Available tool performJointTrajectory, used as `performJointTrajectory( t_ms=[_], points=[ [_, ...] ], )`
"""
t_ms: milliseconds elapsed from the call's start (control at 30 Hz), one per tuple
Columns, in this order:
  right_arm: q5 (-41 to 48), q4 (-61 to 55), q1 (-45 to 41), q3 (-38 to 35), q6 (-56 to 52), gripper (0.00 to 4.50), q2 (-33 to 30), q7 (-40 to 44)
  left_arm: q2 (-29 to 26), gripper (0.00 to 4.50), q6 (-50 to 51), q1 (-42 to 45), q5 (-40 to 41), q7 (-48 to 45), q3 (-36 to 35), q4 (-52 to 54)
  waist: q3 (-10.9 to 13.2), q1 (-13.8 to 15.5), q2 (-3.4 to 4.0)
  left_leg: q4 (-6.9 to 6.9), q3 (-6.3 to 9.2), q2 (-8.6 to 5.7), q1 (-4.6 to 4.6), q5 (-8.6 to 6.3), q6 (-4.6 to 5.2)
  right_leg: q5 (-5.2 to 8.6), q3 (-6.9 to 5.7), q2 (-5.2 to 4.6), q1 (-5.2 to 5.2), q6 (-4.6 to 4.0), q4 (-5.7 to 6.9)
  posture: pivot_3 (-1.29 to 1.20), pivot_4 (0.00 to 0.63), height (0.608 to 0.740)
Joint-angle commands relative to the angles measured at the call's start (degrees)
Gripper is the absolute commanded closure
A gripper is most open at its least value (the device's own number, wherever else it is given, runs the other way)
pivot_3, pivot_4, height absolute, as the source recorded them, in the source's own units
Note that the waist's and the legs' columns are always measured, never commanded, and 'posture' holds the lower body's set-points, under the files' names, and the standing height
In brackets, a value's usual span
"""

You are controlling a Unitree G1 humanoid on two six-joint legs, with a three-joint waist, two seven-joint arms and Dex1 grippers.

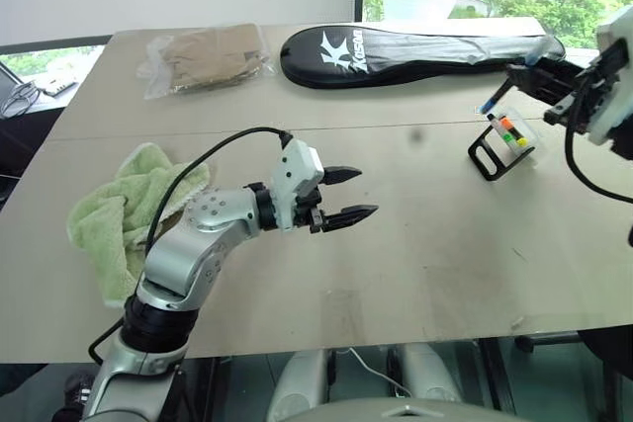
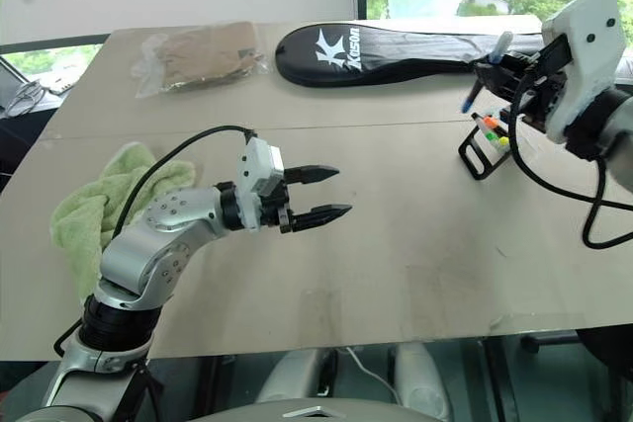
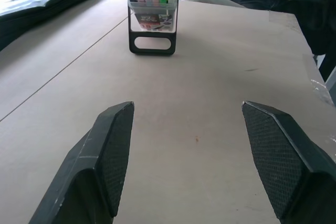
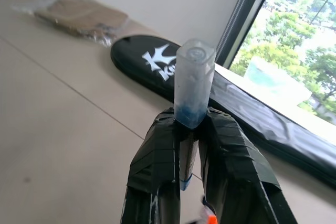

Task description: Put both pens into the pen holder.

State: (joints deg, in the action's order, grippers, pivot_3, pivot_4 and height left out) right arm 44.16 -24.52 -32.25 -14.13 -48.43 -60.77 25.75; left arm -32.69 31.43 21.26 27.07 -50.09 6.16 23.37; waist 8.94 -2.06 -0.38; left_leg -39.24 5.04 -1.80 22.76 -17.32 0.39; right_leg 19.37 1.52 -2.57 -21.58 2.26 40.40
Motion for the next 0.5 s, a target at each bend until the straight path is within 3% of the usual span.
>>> performJointTrajectory(
  t_ms=[33, 500],
  points=[
    [-3.76, 0.67, 1.07, -1.18, 1.20, 4.42, -2.65, 3.03, -0.19, 1.12, -2.56, -0.69, 0.01, -0.79, -0.96, 0.39, 0.00, 0.03, 0.00, 0.00, 0.00, 0.00, 0.00, 0.00, 0.00, 0.00, 0.00, 0.00, 0.00, 0.00, 0.00, 0.00, 0.150, 0.740],
    [-14.05, 2.63, 4.61, 2.66, 3.41, 4.42, 0.98, 3.05, 3.73, 1.12, -1.93, -1.91, 3.90, 2.69, -2.58, 3.93, 0.00, 0.05, 0.00, -0.01, -0.04, 0.02, 0.00, 0.00, 0.00, 0.00, 0.05, 0.00, -0.01, 0.00, 0.01, 0.00, 0.150, 0.740]
  ],
)
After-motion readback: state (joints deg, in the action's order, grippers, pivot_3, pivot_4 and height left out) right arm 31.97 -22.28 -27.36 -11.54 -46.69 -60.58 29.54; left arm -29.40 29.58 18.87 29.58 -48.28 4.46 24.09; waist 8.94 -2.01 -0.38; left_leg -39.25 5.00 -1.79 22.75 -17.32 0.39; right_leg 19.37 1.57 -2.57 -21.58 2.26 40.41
